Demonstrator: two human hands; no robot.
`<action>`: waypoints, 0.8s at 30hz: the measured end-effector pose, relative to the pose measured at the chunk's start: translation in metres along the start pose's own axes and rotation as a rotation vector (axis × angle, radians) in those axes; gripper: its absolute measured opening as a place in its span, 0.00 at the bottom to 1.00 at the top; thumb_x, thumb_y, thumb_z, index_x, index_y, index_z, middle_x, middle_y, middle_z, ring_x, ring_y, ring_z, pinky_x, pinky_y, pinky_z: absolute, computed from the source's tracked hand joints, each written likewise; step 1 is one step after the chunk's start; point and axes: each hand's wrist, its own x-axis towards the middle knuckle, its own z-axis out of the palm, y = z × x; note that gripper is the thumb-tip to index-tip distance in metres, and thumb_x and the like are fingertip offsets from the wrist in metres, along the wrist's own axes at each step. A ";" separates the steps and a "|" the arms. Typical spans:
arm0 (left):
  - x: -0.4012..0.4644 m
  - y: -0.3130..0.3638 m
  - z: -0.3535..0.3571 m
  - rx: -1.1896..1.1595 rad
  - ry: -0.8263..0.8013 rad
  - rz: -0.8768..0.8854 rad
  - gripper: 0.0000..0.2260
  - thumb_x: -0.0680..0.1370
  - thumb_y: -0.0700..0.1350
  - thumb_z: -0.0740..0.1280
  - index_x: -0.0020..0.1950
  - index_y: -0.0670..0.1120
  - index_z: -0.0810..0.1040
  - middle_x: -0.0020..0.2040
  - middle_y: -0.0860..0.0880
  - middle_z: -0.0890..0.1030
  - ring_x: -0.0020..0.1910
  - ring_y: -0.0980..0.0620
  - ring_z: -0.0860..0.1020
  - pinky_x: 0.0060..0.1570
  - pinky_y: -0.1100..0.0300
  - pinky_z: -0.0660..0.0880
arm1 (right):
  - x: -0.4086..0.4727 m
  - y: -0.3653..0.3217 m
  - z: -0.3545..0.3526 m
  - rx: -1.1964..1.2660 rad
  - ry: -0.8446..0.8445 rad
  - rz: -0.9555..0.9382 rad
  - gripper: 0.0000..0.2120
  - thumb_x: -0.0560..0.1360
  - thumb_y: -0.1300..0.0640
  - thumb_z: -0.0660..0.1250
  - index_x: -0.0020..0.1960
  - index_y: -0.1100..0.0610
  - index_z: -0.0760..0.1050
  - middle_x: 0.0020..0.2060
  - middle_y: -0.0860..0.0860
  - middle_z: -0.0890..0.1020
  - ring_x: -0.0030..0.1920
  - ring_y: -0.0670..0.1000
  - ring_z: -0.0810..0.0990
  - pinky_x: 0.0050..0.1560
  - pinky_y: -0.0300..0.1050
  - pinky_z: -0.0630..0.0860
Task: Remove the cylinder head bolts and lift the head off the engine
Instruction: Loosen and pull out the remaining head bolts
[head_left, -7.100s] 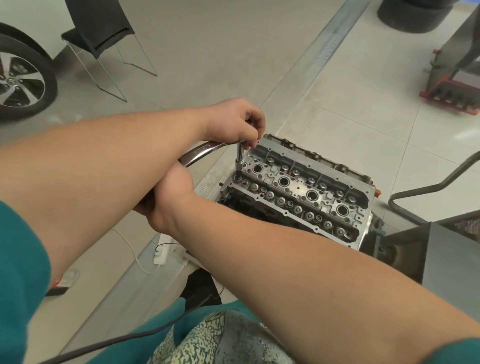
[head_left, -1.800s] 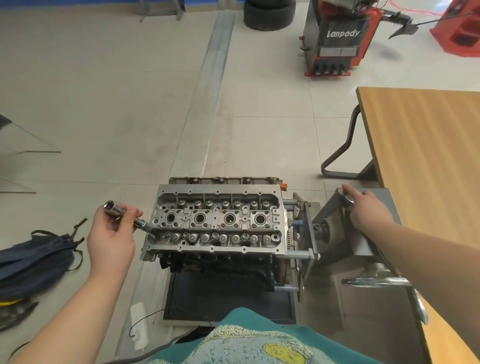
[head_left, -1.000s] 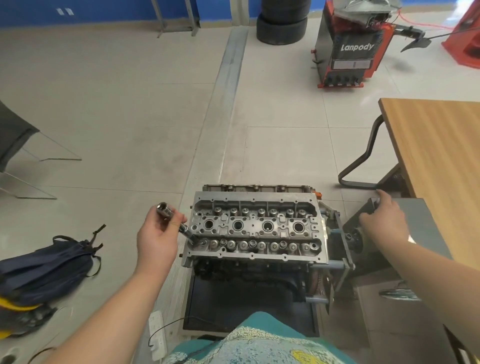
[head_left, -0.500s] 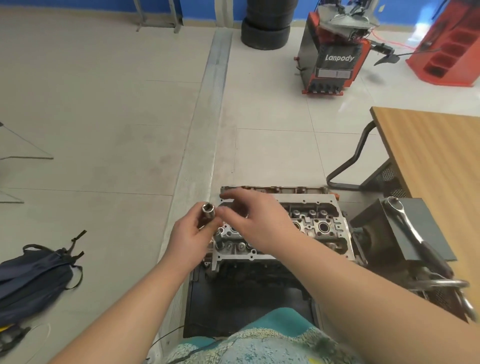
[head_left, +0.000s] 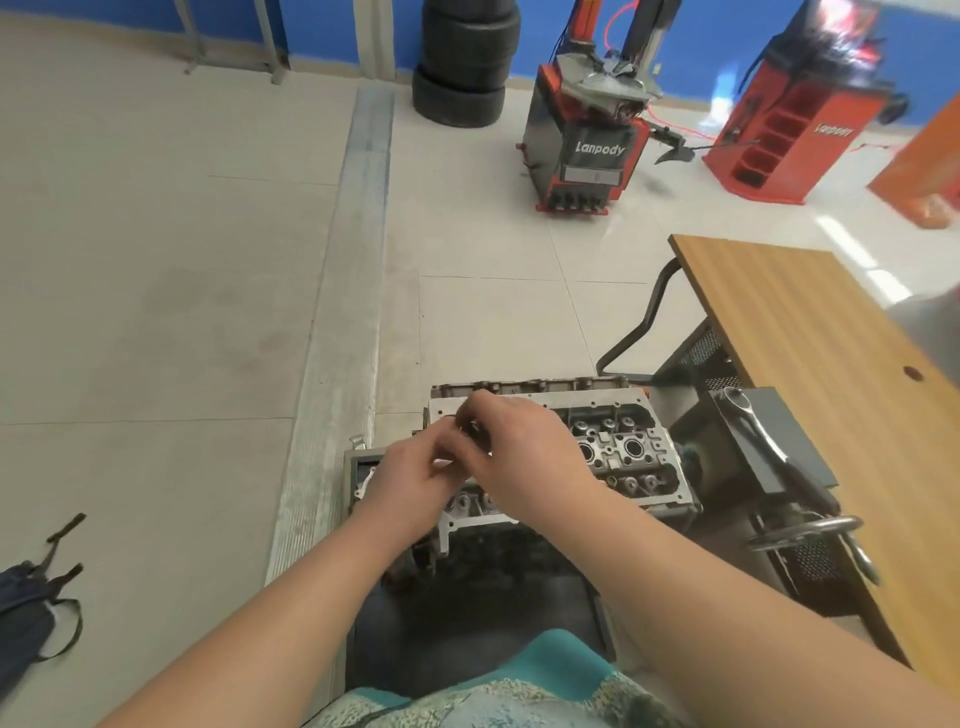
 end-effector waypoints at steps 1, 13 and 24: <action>0.002 0.000 -0.002 -0.006 -0.014 -0.002 0.13 0.71 0.56 0.64 0.54 0.67 0.80 0.47 0.62 0.86 0.46 0.61 0.85 0.50 0.48 0.83 | 0.001 -0.002 0.000 -0.022 0.012 -0.015 0.13 0.83 0.43 0.64 0.53 0.53 0.77 0.40 0.45 0.78 0.42 0.52 0.77 0.45 0.51 0.77; 0.016 -0.019 -0.026 0.061 -0.158 0.190 0.22 0.80 0.37 0.69 0.51 0.68 0.82 0.50 0.61 0.87 0.55 0.58 0.84 0.58 0.56 0.80 | 0.001 -0.010 0.004 -0.118 0.099 -0.140 0.10 0.83 0.54 0.67 0.49 0.61 0.80 0.40 0.55 0.83 0.43 0.59 0.77 0.44 0.55 0.76; 0.021 -0.036 -0.015 -0.016 -0.110 0.141 0.12 0.73 0.56 0.69 0.55 0.64 0.82 0.51 0.59 0.86 0.54 0.55 0.84 0.54 0.53 0.82 | 0.001 -0.005 0.002 -0.092 -0.051 -0.149 0.07 0.84 0.57 0.65 0.58 0.56 0.81 0.49 0.51 0.82 0.51 0.57 0.77 0.52 0.55 0.76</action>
